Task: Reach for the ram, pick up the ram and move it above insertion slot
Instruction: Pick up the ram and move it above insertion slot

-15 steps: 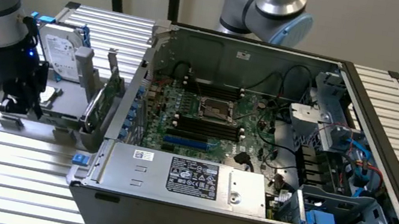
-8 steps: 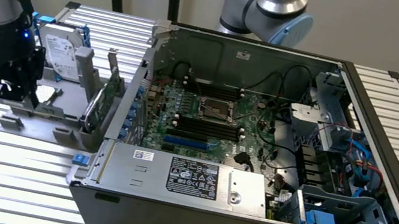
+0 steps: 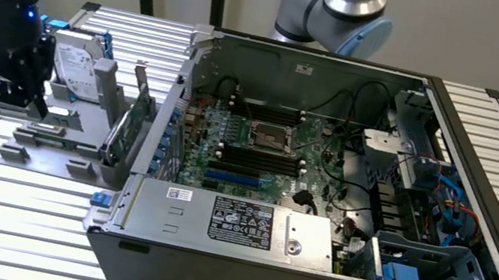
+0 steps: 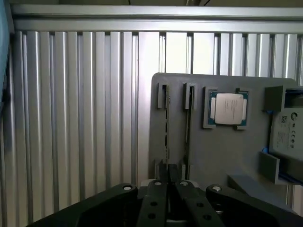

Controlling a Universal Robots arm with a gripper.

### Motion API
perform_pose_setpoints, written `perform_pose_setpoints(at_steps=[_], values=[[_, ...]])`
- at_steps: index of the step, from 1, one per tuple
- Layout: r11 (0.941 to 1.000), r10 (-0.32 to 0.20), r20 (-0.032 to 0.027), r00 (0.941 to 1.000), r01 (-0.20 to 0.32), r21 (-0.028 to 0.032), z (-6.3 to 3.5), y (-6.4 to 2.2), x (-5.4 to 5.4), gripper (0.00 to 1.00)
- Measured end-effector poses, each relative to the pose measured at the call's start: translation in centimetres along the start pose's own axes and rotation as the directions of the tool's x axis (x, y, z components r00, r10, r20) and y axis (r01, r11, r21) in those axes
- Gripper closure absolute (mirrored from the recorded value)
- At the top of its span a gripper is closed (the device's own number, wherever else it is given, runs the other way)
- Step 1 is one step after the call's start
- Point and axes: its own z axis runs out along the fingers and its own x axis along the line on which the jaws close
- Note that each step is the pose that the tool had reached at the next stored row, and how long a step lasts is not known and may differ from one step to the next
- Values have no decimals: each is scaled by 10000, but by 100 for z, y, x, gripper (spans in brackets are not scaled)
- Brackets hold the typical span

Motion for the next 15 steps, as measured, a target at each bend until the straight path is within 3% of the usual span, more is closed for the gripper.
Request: perform_pose_setpoints(at_steps=[6, 15], values=[[9999, -149, 54, 9999, 149, -9, -276, -119, 0, 87], [9998, -199, 102, 9998, 200, -99, -690, -509, 1, 87]])
